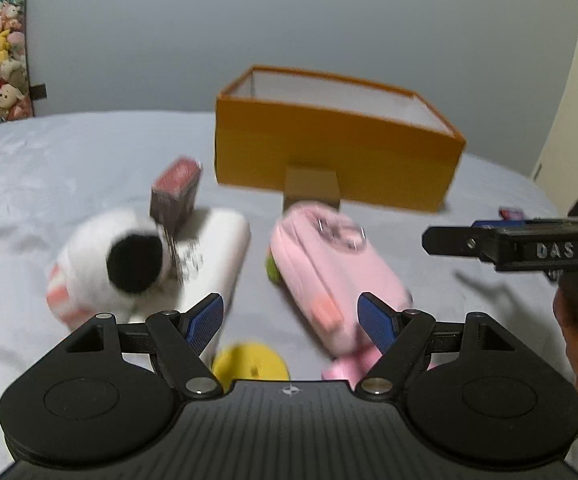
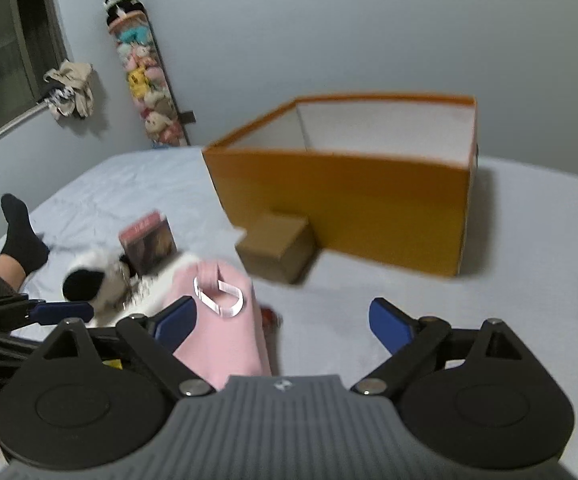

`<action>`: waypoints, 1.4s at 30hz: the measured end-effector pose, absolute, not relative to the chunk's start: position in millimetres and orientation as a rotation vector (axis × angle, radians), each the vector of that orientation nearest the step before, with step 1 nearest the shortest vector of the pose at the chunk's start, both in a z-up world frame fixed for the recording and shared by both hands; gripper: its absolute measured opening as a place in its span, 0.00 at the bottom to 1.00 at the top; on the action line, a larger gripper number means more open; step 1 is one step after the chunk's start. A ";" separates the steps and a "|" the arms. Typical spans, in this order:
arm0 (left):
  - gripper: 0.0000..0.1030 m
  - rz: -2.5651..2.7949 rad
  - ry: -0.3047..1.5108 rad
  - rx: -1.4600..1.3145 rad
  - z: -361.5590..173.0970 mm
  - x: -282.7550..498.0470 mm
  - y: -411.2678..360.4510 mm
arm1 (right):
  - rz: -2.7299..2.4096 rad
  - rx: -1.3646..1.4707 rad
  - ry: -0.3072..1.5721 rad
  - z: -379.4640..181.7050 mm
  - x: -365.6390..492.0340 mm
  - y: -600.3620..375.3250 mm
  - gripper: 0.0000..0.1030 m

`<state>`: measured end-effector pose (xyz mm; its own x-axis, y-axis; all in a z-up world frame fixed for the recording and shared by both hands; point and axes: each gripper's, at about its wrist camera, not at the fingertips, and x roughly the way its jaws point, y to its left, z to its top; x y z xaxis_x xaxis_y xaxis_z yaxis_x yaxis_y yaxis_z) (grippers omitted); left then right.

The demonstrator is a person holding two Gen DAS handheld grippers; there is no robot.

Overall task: Organize objects
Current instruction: 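Grasp the yellow tape measure with the left tool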

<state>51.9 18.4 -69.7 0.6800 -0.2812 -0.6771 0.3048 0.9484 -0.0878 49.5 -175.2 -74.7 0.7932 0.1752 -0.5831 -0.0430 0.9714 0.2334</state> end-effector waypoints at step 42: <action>0.62 -0.244 0.948 0.038 -115.0 43.9 39.4 | 0.274 -0.067 0.908 -131.5 12.2 -85.9 0.91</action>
